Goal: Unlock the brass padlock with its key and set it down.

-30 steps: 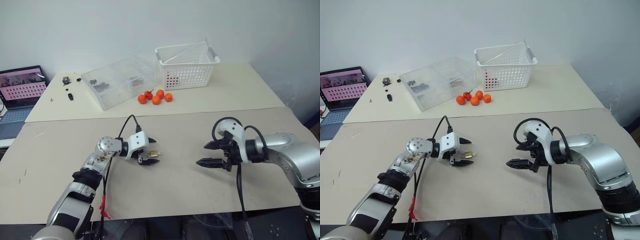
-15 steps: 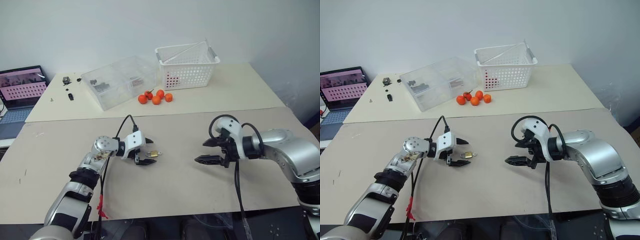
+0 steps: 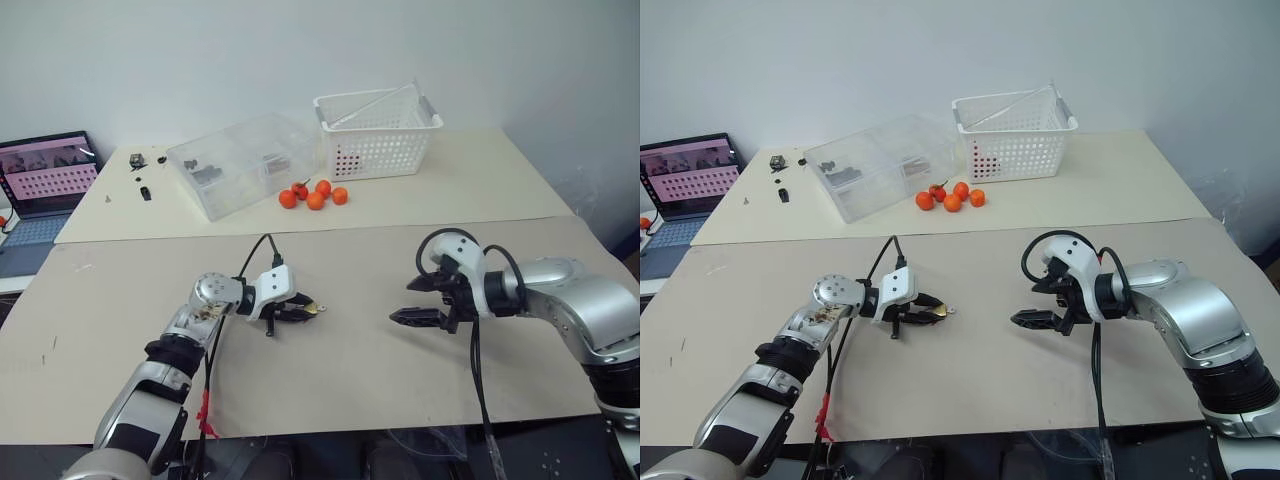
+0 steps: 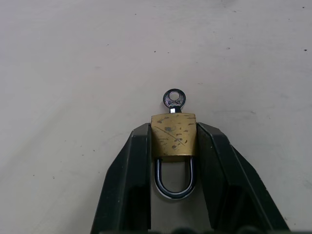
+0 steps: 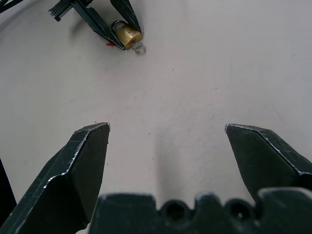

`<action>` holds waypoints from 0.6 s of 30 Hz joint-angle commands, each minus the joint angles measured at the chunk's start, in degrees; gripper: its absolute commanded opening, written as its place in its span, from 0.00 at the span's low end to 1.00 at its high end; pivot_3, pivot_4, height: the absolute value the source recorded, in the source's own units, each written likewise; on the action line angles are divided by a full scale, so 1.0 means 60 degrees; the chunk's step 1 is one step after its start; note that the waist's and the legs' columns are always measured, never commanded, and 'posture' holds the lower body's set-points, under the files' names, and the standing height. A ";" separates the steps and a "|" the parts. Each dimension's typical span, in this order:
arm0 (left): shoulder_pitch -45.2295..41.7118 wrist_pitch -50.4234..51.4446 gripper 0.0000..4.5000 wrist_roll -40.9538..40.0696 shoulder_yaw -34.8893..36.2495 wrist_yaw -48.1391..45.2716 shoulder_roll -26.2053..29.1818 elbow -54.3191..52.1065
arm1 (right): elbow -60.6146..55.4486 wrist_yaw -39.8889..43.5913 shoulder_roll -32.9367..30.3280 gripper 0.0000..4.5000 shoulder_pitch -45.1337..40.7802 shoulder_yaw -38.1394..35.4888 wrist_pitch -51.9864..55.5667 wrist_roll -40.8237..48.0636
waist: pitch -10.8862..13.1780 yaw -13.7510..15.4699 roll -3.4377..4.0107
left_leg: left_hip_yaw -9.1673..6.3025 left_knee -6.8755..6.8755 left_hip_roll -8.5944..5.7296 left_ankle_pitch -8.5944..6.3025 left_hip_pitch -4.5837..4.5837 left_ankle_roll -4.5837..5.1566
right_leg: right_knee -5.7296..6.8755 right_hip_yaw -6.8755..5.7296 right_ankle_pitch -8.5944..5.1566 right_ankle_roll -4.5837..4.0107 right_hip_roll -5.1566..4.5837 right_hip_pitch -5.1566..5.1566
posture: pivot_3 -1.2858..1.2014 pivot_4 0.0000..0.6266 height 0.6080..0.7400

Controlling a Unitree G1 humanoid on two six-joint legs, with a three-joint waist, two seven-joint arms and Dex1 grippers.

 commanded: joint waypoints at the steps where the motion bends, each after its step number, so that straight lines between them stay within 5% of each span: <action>1: -0.0279 0.0491 0.18 -0.0015 0.0102 0.0063 -0.0007 0.0005 | -0.0269 0.0046 -0.0197 1.00 0.0003 -0.0091 -0.0674 -0.0214 | 0.0000 0.0000 0.0000 | 0.0000 0.0002 0.0000 -0.0002 0.0000 0.0002 | 0.0000 0.0000 0.0000 0.0000 0.0000 0.0001 | 0.52 0.24 1.00; 6: -0.0819 0.2421 0.18 -0.0934 0.0474 -0.0469 -0.0096 -0.1157 | -0.0574 0.0432 -0.0404 1.00 0.0312 -0.0015 -0.2963 -0.1053 | 0.0003 -0.0014 -0.0003 | -0.0002 0.0035 0.0000 -0.0037 -0.0011 0.0063 | -0.0001 -0.0004 -0.0005 0.0010 0.0008 0.0001 | 0.52 0.24 1.00; 18: -0.2899 0.2662 0.18 -0.0975 -0.0021 -0.2190 -0.0196 -0.0959 | 0.0319 -0.2219 0.0357 1.00 0.1392 0.1106 -1.0509 -0.6014 | 0.0004 -0.0025 -0.0005 | 0.0020 0.0045 -0.0002 -0.0045 -0.0007 0.0075 | -0.0001 -0.0002 -0.0008 0.0014 0.0007 -0.0006 | 0.52 0.24 1.00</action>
